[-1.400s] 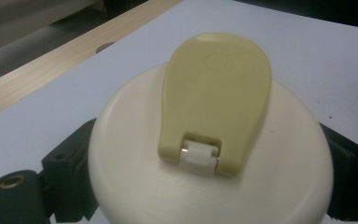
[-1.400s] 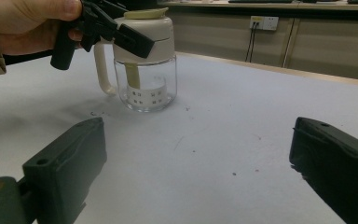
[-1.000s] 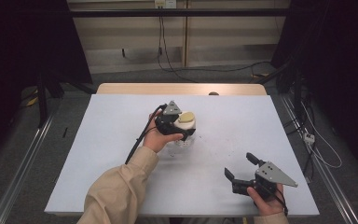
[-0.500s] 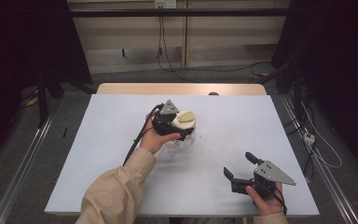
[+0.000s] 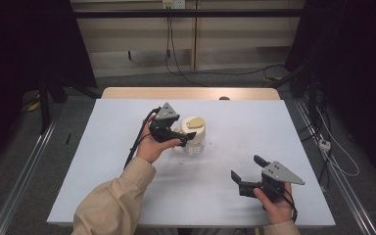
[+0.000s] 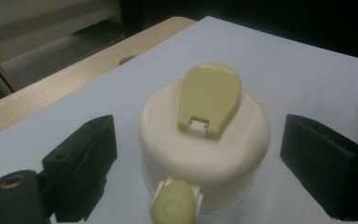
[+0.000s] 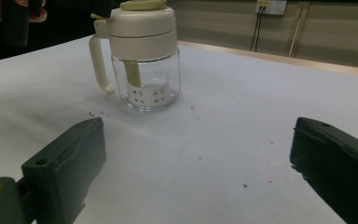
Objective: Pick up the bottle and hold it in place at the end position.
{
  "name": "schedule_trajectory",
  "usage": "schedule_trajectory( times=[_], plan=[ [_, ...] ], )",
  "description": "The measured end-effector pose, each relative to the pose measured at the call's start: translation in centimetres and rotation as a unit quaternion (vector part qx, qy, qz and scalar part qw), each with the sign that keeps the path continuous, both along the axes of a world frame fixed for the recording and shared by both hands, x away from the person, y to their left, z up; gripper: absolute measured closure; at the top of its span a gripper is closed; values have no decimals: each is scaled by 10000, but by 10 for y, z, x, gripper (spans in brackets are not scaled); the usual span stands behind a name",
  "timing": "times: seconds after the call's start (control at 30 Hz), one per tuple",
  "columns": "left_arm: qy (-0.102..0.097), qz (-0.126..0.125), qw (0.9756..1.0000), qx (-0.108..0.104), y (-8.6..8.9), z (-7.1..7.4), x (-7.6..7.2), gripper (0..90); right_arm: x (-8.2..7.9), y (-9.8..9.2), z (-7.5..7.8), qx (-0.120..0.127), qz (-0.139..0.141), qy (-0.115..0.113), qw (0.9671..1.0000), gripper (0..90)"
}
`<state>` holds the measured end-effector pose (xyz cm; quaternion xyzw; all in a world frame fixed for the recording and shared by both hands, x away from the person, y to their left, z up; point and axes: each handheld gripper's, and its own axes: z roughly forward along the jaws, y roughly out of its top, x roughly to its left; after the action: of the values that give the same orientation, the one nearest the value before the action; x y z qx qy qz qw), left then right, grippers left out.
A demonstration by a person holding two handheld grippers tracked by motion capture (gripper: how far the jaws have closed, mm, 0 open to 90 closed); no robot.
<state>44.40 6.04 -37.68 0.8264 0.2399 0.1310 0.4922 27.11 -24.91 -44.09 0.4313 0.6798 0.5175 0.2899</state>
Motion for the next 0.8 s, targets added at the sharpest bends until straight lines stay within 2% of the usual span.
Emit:
schedule_trajectory(
  times=[0.1, 0.23, 0.43, 0.6, 0.8],
  plan=[
    [30, -7, 10000, -63, 3, 0, -2, 163, 6, 3, 3, -2, -36, 91, 10000, 31],
    [36, 0, 10000, -22, 7, 3, -4, 206, 16, 7, 6, 50, -38, 137, 9999, 31],
    [93, 46, 9999, -125, 16, 5, -5, 245, 31, 15, 11, 91, -30, 187, 9998, 34],
    [127, 33, 9999, -101, 23, 2, -7, 231, 42, 24, 15, 181, -7, 221, 9996, 38],
    [205, -71, 9998, 2, 26, -9, -9, 214, 52, 33, 19, 180, 26, 230, 9996, 40]
  ],
)
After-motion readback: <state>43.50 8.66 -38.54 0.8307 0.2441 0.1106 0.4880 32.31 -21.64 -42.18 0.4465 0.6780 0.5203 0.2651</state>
